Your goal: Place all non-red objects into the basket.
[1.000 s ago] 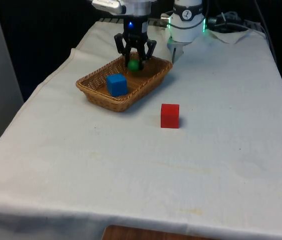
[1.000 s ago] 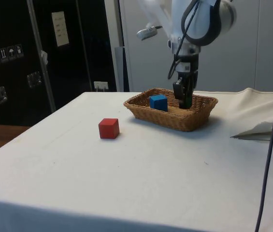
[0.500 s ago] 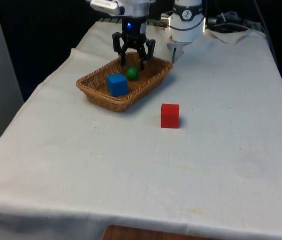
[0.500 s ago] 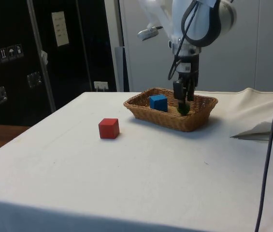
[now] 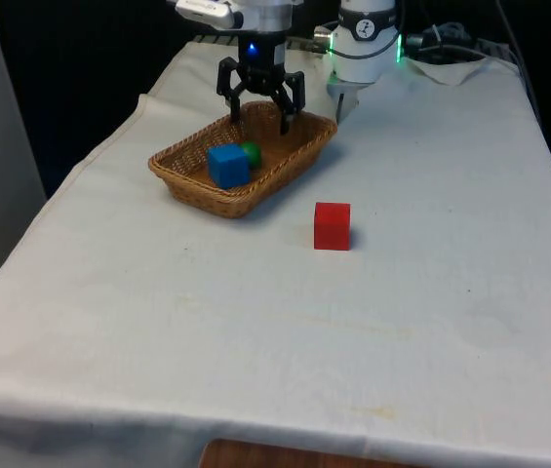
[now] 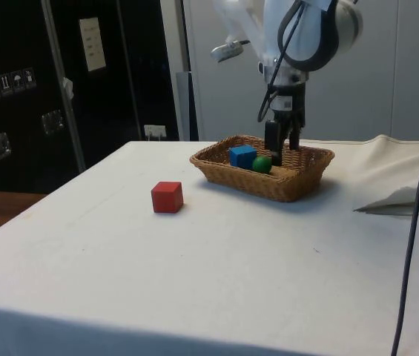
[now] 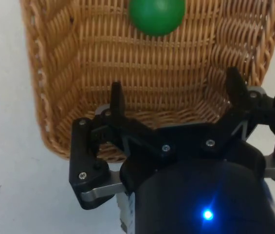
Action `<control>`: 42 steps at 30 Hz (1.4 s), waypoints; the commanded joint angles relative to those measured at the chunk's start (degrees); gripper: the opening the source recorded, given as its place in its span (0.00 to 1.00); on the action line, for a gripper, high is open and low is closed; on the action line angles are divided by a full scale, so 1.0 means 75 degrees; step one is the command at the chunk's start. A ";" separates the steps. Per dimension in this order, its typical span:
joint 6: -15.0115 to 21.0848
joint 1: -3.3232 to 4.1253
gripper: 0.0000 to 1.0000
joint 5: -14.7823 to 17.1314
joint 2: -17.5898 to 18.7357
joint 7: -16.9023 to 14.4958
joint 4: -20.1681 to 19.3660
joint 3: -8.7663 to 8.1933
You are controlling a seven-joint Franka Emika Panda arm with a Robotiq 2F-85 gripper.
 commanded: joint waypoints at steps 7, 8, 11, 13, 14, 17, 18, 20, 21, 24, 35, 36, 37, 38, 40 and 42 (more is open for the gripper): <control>-0.0527 0.0092 1.00 -0.0160 -0.0466 0.0160 0.0122 0.0176; -0.0672 0.0107 1.00 -0.0206 -0.0588 0.0191 0.0160 0.0222; -0.0802 0.0107 1.00 -0.0069 -0.0802 0.0046 0.0138 0.0275; -0.0970 0.0115 1.00 -0.0252 -0.0840 0.0237 0.0237 0.0359; -0.1092 0.0115 1.00 -0.0260 -0.0940 0.0229 0.0267 0.0428; -0.1268 0.0115 1.00 -0.0252 -0.1092 0.0222 0.0306 0.0535; -0.1314 0.0115 1.00 -0.0252 -0.1138 0.0222 0.0321 0.0565; -0.1322 0.0130 1.00 -0.0076 -0.1215 0.0069 0.0290 0.0588; -0.1421 0.0115 1.00 -0.0252 -0.1230 0.0206 0.0344 0.0634; -0.1642 0.0122 1.00 -0.0237 -0.1421 0.0160 0.0397 0.0764; -0.2101 0.0130 1.00 -0.0206 -0.1856 -0.0038 0.0497 0.1077; -0.2139 0.0130 1.00 -0.0199 -0.1895 -0.0053 0.0504 0.1108; -0.2177 0.0130 1.00 -0.0199 -0.1925 -0.0069 0.0512 0.1131; -0.2215 0.0130 1.00 -0.0199 -0.1963 -0.0092 0.0519 0.1161; -0.2177 0.0130 1.00 -0.0099 -0.1956 -0.0153 0.0519 0.1161; -0.2345 0.0130 1.00 -0.0191 -0.2093 -0.0168 0.0542 0.1268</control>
